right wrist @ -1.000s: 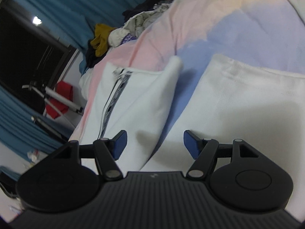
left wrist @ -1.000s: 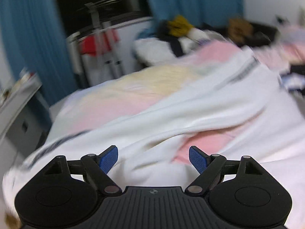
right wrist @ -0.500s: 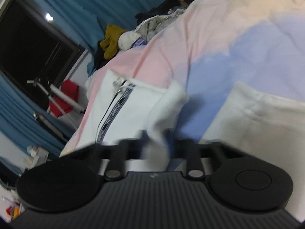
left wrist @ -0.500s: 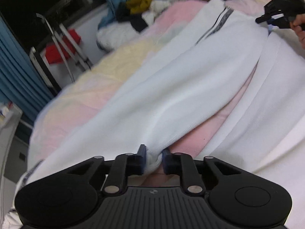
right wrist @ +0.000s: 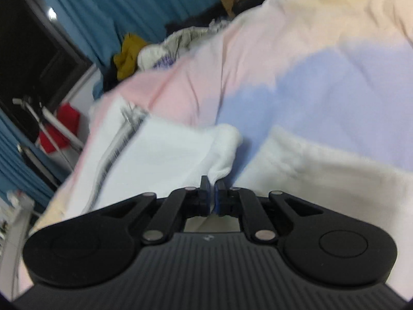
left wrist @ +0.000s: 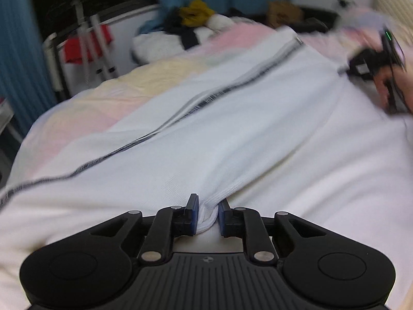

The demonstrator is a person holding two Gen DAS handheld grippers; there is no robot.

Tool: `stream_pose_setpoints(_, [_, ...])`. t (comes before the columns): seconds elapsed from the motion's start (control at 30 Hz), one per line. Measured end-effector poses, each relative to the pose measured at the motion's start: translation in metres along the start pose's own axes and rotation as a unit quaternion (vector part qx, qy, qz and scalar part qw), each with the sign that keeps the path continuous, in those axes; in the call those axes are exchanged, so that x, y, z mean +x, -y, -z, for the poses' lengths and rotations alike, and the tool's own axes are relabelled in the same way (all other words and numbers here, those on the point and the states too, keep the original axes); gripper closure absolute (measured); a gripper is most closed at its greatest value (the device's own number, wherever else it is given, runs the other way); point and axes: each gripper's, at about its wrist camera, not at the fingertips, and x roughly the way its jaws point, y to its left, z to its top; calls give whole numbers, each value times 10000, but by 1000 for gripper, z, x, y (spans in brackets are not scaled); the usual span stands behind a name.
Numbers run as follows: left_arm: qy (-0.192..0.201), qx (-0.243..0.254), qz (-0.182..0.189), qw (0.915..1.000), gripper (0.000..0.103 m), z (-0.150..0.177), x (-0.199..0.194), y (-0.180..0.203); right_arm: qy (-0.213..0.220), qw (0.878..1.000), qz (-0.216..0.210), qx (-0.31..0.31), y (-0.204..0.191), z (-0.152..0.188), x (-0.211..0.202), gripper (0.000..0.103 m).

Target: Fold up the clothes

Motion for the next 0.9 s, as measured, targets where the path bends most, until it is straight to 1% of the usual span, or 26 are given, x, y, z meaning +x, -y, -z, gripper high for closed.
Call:
stream_pose_setpoints(0.1, [165, -303, -74, 9994, 80, 1, -6, -3, -14, 9999, -39, -103, -3, -4, -3, 95])
stream_pose_setpoints(0.2, [261, -559, -115, 9980, 73, 2, -17, -4, 34, 9999, -102, -94, -3, -7, -12, 94])
stream_pose_setpoints(0.27, [312, -779, -114, 9964, 63, 4, -27, -6, 47, 9998, -115, -174, -7, -7, -22, 94])
stream_pose_setpoints(0.3, [358, -905, -98, 9952, 61, 5, -36, -6, 58, 9995, -131, -266, -10, -6, -29, 94])
stream_pose_setpoints(0.37, [452, -1160, -145, 9921, 50, 5, -52, -7, 91, 9985, -177, -506, -16, -6, -47, 94])
stream_pose_setpoints(0.4, [499, -1365, -202, 9892, 47, 10, -63, -10, 112, 9979, -194, -609, -19, -5, -56, 94])
stream_pose_setpoints(0.43, [547, -1614, -273, 9850, 42, 16, -77, -16, 136, 9972, -207, -699, -22, -4, -65, 94])
stream_pose_setpoints(0.47, [594, -1862, -344, 9801, 37, 23, -90, -22, 155, 9968, -237, -746, -24, -2, -75, 94])
stream_pose_setpoints(0.5, [641, -2108, -414, 9745, 34, 30, -103, -28, 170, 9965, -279, -766, -26, -1, -85, 94])
stream_pose_setpoints(0.57, [734, -2596, -555, 9613, 28, 43, -129, -40, 212, 9967, -380, -678, -28, 2, -106, 94])
stream_pose_setpoints(0.63, [824, -3077, -694, 9454, 28, 57, -156, -52, 237, 9968, -507, -573, -29, 5, -124, 94])
stream_pose_setpoints(0.67, [842, -3402, -834, 9329, 28, 67, -170, -62, 252, 9969, -517, -536, -28, 7, -133, 94])
stream_pose_setpoints(0.7, [844, -3829, -1023, 9142, 28, 80, -186, -76, 266, 9971, -494, -505, -26, 9, -143, 94])
stream_pose_setpoints(0.73, [852, -4260, -1172, 8930, 28, 96, -202, -90, 281, 9974, -472, -473, -24, 11, -152, 94])
stream_pose_setpoints(0.77, [860, -4678, -1281, 8702, 27, 112, -217, -103, 296, 9976, -449, -441, -23, 13, -162, 94])
stream_pose_setpoints(0.83, [892, -5471, -1434, 8199, 26, 145, -244, -126, 364, 9981, -422, -255, -14, 16, -182, 94])
stream_pose_setpoints(0.9, [979, -6114, -1360, 7734, 25, 175, -263, -142, 443, 9982, -398, -39, -5, 20, -202, 94])
